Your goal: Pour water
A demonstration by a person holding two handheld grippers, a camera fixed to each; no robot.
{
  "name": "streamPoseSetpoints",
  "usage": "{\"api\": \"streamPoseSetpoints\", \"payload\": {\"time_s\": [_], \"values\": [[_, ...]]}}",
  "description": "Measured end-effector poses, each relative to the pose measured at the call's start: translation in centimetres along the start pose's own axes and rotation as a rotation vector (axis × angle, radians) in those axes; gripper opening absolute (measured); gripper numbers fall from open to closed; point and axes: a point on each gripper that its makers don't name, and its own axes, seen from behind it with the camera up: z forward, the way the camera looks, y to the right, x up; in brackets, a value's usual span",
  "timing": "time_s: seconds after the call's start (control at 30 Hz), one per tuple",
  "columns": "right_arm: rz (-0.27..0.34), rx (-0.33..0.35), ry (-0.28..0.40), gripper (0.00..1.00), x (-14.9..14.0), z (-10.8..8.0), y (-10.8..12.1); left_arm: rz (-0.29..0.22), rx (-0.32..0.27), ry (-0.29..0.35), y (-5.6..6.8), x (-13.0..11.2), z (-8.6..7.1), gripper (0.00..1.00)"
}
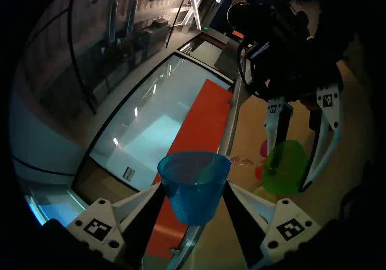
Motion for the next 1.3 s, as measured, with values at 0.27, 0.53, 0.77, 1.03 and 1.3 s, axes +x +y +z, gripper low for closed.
{"api": "streamPoseSetpoints", "payload": {"time_s": [0.27, 0.53, 0.77, 1.03, 1.3], "values": [[-0.002, 0.001, -0.001, 0.88, 0.02, 0.01, -0.02, 0.027, 0.007, 0.002, -0.11, 0.24, 0.06, 0.81], [-0.007, 0.000, -0.003, 0.88, -0.04, -0.04, 0.01, 0.050, 0.011, -0.001, -0.09, 0.21, 0.08, 0.81], [-0.012, -0.001, -0.004, 0.87, 0.14, -0.04, 0.10, 0.079, 0.018, -0.001, -0.46, 0.34, 0.05, 0.81], [-0.015, 0.001, -0.003, 0.88, 0.17, 0.02, -0.03, 0.094, 0.030, 0.000, -0.91, 0.58, -0.12, 0.81], [-0.017, -0.001, -0.001, 0.88, 0.34, -0.09, 0.04, 0.120, 0.037, -0.002, -0.84, 0.75, -0.30, 0.81]]}}
